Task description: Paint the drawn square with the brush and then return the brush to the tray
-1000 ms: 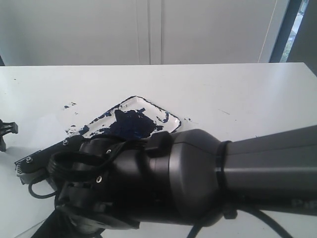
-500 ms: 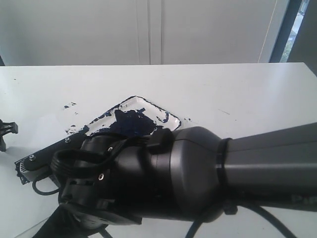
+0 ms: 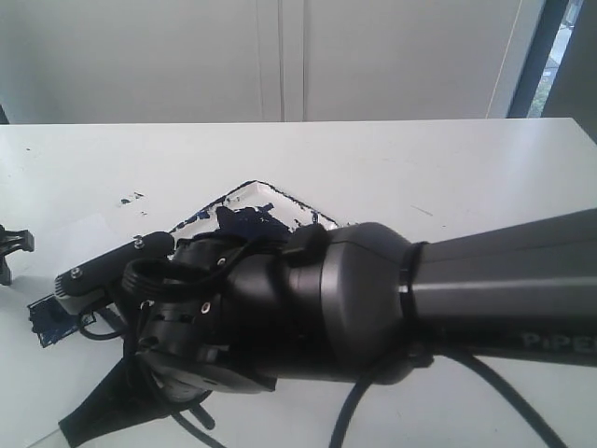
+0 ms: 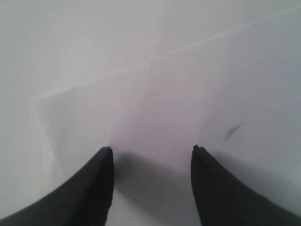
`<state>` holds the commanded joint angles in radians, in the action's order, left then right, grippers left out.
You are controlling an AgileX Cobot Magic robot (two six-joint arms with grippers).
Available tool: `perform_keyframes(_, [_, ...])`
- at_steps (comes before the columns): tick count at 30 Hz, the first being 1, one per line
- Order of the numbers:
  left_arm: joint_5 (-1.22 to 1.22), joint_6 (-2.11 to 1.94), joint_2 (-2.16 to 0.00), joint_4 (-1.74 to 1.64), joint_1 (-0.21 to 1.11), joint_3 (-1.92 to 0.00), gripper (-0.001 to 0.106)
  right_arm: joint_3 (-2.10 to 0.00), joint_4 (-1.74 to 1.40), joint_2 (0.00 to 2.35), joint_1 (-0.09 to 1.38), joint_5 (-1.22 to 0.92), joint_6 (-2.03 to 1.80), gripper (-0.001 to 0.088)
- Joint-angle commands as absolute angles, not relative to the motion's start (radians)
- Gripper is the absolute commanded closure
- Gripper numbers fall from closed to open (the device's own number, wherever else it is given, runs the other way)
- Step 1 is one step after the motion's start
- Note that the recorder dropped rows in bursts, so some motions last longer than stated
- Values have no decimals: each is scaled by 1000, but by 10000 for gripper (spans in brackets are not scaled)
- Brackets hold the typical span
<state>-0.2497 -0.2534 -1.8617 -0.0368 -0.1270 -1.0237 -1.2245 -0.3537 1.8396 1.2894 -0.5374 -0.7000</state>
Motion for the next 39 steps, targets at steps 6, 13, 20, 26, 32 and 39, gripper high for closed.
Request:
perform_keyframes(6, [-250, -253, -1862, -37, -127, -1024, 502, -1224, -287, 1840, 1298, -531, -650, 868])
perform_keyframes(13, [-254, -253, -1862, -37, -127, -1024, 502, -1224, -267, 1835, 1307, -558, -620, 868])
perform_keyframes(20, [-252, -253, -1862, -37, -127, -1024, 502, -1224, -186, 1835, 1314, -584, -541, 868])
perform_keyframes(26, [-250, -253, -1862, -37, -127, -1024, 502, -1224, -184, 1835, 1330, -612, -536, 868])
perform_keyframes(32, [-250, -253, -1862, -37, -127, -1024, 502, -1224, -184, 1835, 1335, -631, -538, 868])
perform_keyframes(39, [-252, -253, -1862, -37, -127, -1024, 502, -1224, -272, 1835, 1335, -599, -593, 868])
